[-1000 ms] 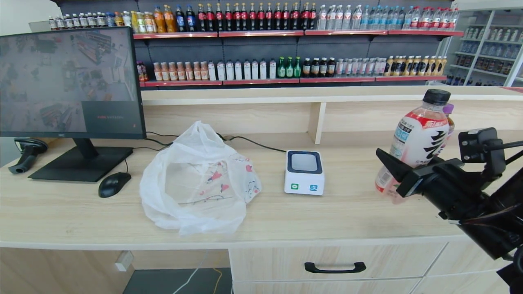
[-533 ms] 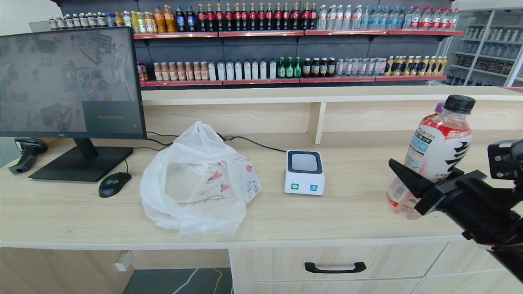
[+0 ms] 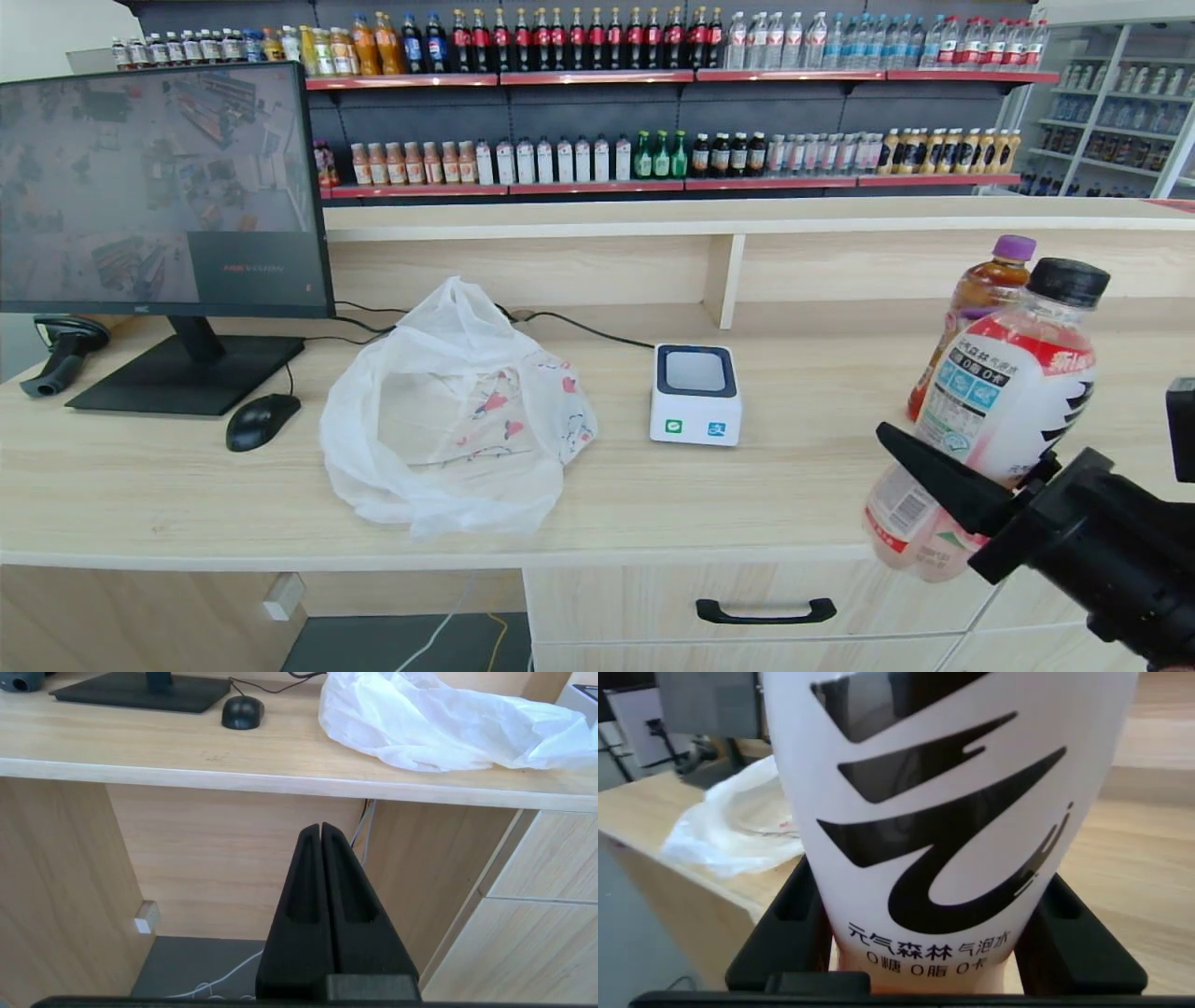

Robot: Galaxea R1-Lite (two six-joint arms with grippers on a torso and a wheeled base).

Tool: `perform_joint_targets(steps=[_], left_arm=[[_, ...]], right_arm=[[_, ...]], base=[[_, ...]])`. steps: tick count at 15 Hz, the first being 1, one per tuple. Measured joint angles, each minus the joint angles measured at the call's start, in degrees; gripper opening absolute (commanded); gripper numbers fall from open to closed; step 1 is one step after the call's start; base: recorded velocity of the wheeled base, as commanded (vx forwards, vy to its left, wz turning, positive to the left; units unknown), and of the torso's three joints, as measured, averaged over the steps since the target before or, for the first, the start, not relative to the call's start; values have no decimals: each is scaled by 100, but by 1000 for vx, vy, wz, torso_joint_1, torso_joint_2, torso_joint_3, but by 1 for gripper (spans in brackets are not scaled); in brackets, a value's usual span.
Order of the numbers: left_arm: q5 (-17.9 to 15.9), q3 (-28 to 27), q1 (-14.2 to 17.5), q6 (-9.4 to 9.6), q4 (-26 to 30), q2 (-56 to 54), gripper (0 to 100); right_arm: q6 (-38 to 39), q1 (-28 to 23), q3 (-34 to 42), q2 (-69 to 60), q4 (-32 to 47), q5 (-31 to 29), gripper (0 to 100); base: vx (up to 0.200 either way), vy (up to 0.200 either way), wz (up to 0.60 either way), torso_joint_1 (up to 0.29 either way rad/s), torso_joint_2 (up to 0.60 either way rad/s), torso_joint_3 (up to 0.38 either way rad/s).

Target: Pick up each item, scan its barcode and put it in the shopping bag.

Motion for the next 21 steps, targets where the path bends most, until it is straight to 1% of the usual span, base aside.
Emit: perform_joint_targets(steps=[2,3,5,7,10,11,16,21], left_arm=[[0,0,0,2,0,0,0],[0,0,0,0,0,0,0],[0,0,0,2,0,0,0],[0,0,0,2,0,0,0],[0,0,0,2,0,0,0],[0,0,0,2,0,0,0],[0,0,0,2,2,0,0],[0,0,0,2,0,0,0]], right_arm=[[425,596,-22,50,-2,202,0],[534,778,-83,124,-2,417,0],[795,931,-234,308,0,794,0],[1180,1117,-541,496,-11,859,0],[1991,1525,-1062,697,4,868,0],[2125,1630,-1182,734,-7,881,0],[2756,1930,-1732,742,1,877,0],[2984,2122,-2018,647,-2,877,0]], base=[[0,0,0,0,0,0],[0,0,0,0,0,0],[0,0,0,0,0,0],[0,0,0,0,0,0],[0,0,0,0,0,0],[0,0,0,0,0,0],[0,0,0,0,0,0],[0,0,0,0,0,0]])
